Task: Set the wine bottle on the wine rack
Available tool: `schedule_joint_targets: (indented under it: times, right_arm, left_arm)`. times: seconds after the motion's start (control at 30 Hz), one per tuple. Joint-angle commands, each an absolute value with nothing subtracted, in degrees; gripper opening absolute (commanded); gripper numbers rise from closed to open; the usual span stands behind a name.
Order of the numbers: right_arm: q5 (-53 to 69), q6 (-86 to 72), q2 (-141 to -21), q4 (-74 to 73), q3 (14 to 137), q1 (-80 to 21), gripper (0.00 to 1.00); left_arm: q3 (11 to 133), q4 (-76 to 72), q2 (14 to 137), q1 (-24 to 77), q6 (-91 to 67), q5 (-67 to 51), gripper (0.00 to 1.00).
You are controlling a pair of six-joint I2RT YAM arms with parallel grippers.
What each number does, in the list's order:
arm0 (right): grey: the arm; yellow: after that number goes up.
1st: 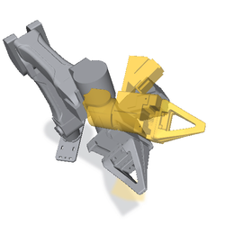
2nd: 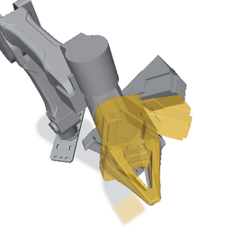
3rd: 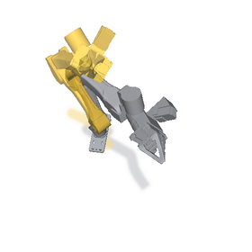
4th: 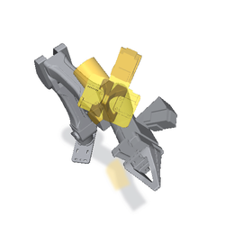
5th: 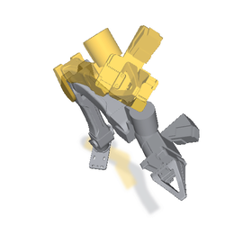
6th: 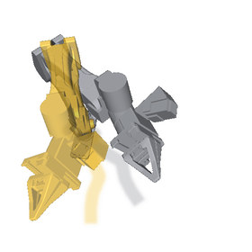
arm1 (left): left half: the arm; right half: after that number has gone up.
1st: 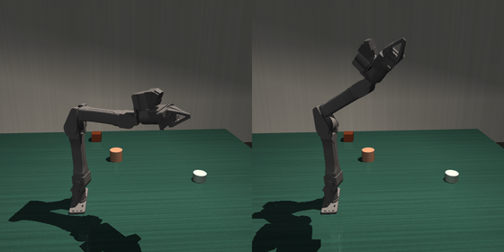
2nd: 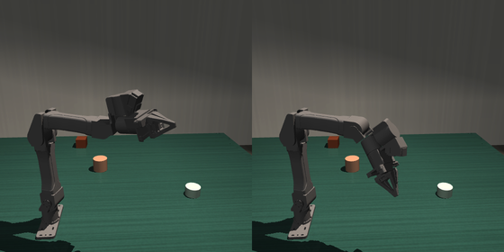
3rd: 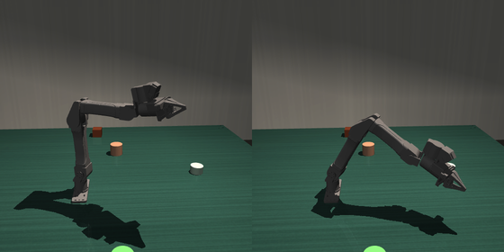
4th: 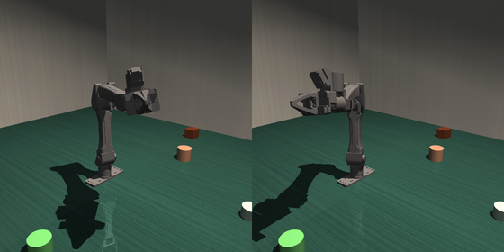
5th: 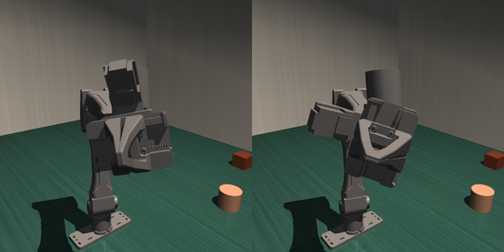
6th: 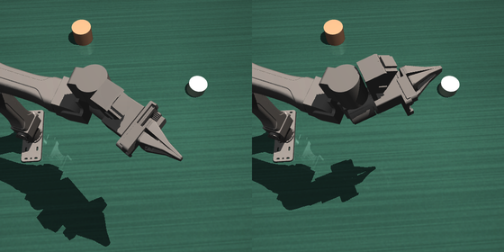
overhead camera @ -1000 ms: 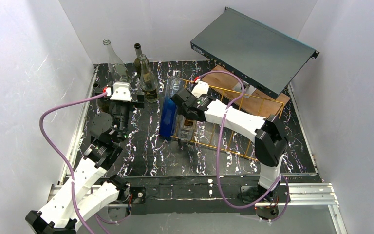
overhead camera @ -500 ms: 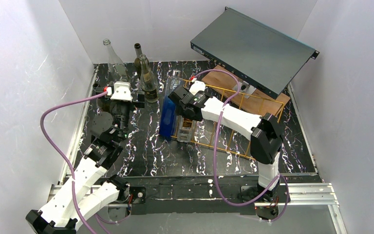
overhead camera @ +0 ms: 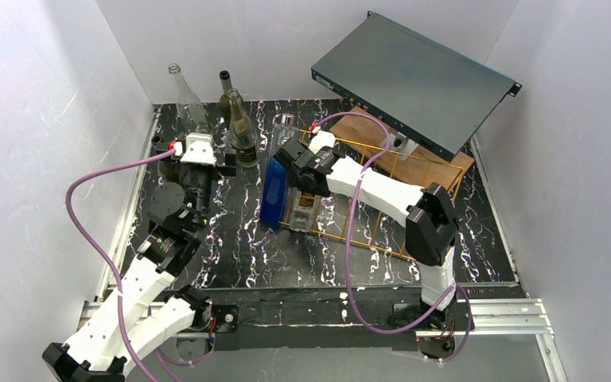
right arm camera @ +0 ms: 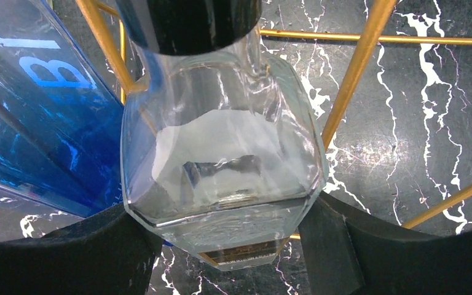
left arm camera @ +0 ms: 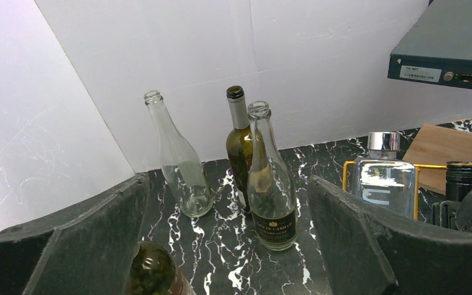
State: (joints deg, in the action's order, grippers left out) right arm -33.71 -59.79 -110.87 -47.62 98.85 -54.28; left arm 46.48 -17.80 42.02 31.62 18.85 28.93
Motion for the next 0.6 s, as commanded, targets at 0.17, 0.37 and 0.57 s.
schedule_joint_targets:
  times: [0.17, 0.37, 0.57]
  right_arm:
    - [-35.28, -58.81, -110.80, -43.67, 100.34, -54.40, 0.61]
    - [-35.50, -58.64, -109.94, -43.16, 99.24, -54.40, 0.75]
    - [-35.55, -58.21, -109.04, -42.37, 97.49, -54.40, 0.86]
  left_arm:
    - [46.23, -20.12, 41.86, 31.23, 18.23, 28.66, 0.99]
    - [46.18, -20.05, 41.92, 31.20, 18.13, 28.57, 0.99]
    - [46.23, -20.04, 42.00, 31.20, 18.12, 28.49, 0.99]
